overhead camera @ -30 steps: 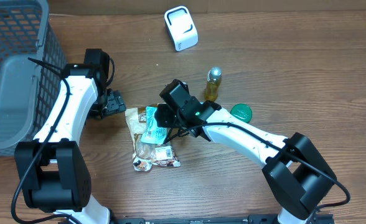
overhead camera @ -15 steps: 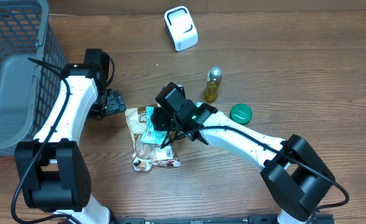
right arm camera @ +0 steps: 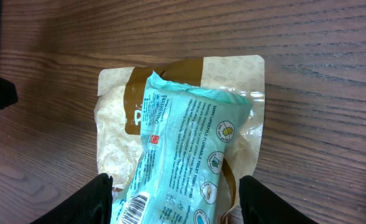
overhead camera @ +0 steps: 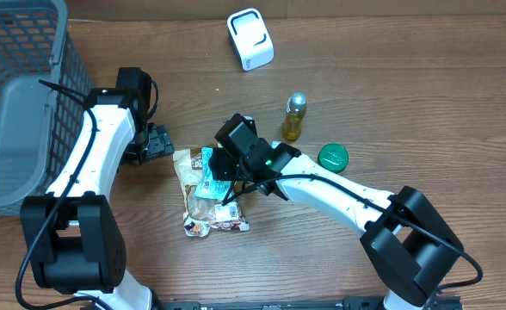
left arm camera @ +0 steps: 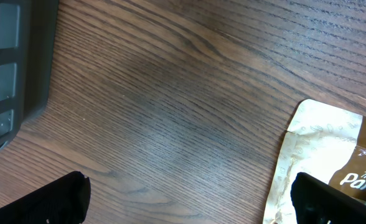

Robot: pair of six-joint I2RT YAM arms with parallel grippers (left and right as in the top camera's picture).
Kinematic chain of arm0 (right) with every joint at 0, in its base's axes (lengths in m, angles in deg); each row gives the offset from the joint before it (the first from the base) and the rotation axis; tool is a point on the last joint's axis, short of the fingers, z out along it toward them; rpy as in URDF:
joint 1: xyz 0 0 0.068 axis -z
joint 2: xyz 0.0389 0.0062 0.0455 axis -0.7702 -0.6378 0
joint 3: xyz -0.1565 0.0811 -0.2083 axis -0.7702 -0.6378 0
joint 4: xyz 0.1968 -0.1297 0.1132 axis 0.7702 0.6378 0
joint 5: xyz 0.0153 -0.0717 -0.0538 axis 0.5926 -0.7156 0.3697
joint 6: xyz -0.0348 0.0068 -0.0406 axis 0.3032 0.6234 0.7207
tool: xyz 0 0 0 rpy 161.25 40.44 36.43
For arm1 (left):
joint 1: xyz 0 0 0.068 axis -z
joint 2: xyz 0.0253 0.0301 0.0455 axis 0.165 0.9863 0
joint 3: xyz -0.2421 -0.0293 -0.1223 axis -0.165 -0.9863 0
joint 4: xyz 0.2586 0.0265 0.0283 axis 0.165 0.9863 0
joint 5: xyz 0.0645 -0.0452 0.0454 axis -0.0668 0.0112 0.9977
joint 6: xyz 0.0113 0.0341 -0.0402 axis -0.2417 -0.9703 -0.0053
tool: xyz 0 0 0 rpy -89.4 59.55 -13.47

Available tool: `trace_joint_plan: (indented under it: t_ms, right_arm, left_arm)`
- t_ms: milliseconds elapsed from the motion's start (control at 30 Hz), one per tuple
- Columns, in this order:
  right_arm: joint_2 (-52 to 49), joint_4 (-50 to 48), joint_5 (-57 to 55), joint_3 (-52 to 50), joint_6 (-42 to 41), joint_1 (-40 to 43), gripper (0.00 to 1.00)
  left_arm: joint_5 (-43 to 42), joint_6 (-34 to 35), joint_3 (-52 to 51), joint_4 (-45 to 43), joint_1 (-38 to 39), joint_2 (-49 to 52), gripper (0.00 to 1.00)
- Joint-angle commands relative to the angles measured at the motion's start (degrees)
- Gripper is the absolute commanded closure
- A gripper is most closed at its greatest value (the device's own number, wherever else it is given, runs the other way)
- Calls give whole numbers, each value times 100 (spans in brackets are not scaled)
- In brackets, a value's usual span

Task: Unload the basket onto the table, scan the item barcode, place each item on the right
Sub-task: 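Grasp the green wipes pack with the right gripper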

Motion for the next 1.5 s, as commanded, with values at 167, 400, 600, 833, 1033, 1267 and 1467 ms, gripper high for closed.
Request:
trace_joint_plan:
  t_ms: [167, 400, 600, 833, 1033, 1267, 1467]
  right_arm:
    - [-7, -481, -96, -501, -22, -33, 38]
    - [-7, -1038, -96, -863, -24, -33, 38]
    - [-55, -1292, -94, -907, -24, -79, 39]
    - [-352, -1344, -94, -907, -22, -155, 57]
    - [-131, -1340, -7, -772, 7, -136, 76]
    - [667, -1161, -157, -669, 251, 144, 88]
    - [765, -214, -138, -682, 498, 518, 95]
  left_arm:
    - [116, 42, -33, -4, -42, 61, 0]
    - [116, 39, -33, -4, -39, 61, 0]
    - [116, 39, -33, -4, -39, 61, 0]
    - [116, 39, -33, -4, -42, 61, 0]
    - [116, 39, -33, -4, -39, 61, 0]
    - [116, 42, -33, -4, -39, 61, 1]
    - [116, 42, -33, -4, -42, 61, 0]
